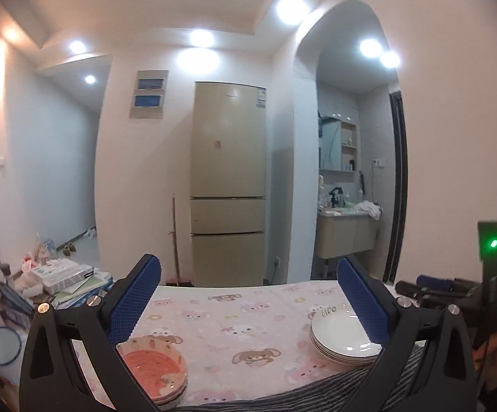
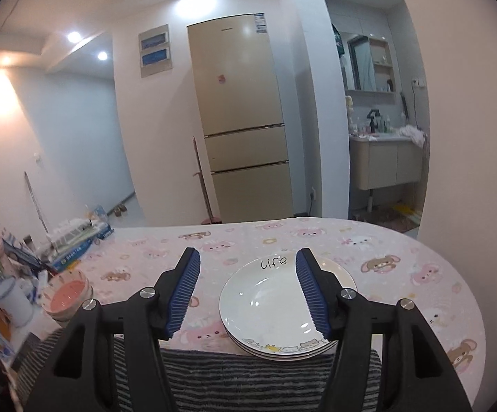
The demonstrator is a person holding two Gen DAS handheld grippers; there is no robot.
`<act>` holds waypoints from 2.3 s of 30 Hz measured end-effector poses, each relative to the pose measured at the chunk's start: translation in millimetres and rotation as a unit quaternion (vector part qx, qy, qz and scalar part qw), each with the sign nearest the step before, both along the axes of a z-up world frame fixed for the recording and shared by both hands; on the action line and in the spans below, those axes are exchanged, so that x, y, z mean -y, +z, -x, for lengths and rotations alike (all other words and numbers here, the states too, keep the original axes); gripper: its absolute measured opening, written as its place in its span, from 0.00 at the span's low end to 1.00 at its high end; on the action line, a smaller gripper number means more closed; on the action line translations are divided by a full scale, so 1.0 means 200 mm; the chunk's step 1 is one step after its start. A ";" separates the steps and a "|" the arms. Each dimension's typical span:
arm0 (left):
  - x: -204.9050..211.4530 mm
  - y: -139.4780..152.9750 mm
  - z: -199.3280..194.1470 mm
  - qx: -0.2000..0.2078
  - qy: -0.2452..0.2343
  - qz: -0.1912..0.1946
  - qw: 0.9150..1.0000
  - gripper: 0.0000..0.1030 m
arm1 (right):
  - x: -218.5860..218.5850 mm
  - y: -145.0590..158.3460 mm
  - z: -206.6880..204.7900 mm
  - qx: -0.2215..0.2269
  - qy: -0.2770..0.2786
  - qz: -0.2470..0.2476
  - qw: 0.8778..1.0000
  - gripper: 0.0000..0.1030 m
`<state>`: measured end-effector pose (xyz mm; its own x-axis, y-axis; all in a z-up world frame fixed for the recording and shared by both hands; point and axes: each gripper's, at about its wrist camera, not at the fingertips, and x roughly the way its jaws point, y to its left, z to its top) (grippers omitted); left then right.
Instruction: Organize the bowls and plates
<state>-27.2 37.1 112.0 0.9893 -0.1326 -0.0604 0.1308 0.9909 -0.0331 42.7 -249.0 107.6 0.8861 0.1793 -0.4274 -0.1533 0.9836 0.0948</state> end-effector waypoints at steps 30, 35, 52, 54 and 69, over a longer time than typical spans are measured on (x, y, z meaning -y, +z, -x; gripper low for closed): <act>-0.85 -0.72 -0.52 -0.284 0.148 0.239 0.917 0.91 | -1.24 -0.67 -0.69 -0.324 0.208 -0.163 0.908 0.58; -0.87 -0.83 -0.57 -0.329 0.163 0.246 0.897 0.75 | -1.33 -0.79 -0.68 -0.362 0.217 -0.150 0.894 0.51; -0.85 -1.07 -0.59 -0.416 0.068 0.354 0.835 0.48 | -1.31 -0.92 -0.68 -0.361 0.232 -0.206 0.880 0.33; -0.84 -1.05 -0.56 -0.411 0.074 0.346 0.840 0.47 | -1.30 -0.91 -0.67 -0.355 0.229 -0.202 0.884 0.30; -0.66 -0.78 -0.61 -0.398 0.053 0.304 0.864 0.47 | -1.07 -0.62 -0.59 -0.319 0.193 -0.203 0.905 0.30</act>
